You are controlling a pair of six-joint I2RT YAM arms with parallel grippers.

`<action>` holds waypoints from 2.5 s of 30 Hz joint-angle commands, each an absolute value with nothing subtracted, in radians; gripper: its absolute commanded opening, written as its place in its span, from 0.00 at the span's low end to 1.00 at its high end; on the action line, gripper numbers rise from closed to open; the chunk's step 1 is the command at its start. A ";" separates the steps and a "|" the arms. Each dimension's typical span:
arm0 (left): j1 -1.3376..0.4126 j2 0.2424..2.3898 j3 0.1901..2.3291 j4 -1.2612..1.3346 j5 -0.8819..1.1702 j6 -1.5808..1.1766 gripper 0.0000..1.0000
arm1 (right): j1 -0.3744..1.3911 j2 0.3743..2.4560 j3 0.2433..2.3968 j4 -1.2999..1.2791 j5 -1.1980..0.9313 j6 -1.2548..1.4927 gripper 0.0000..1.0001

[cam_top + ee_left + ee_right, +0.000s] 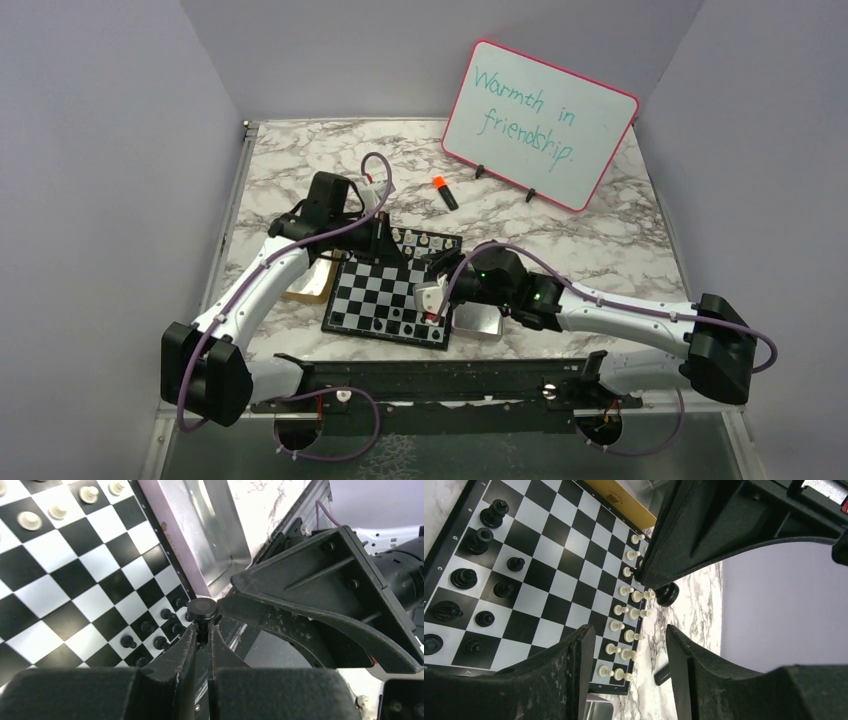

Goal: Set up the chess pieces on the board
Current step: Place the chess piece on the chessboard.

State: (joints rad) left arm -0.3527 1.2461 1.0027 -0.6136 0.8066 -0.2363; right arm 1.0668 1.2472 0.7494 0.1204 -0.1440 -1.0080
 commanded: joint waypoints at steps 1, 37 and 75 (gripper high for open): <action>-0.389 1.211 0.973 -0.602 0.895 -0.255 0.07 | 1.069 1.261 0.780 0.148 -0.114 -1.076 0.57; -0.462 1.281 1.010 -0.624 0.892 -0.279 0.06 | 1.071 1.256 0.700 0.255 -0.277 -1.167 0.18; -0.460 1.311 1.090 -0.665 0.870 -0.285 0.14 | 1.072 1.218 0.693 0.209 -0.287 -1.133 0.07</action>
State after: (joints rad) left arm -0.4587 1.3216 1.0161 -0.6914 0.8894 -0.2707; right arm 1.0657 1.2469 0.6983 0.1829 -0.2516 -1.2366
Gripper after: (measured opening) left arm 0.096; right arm 0.246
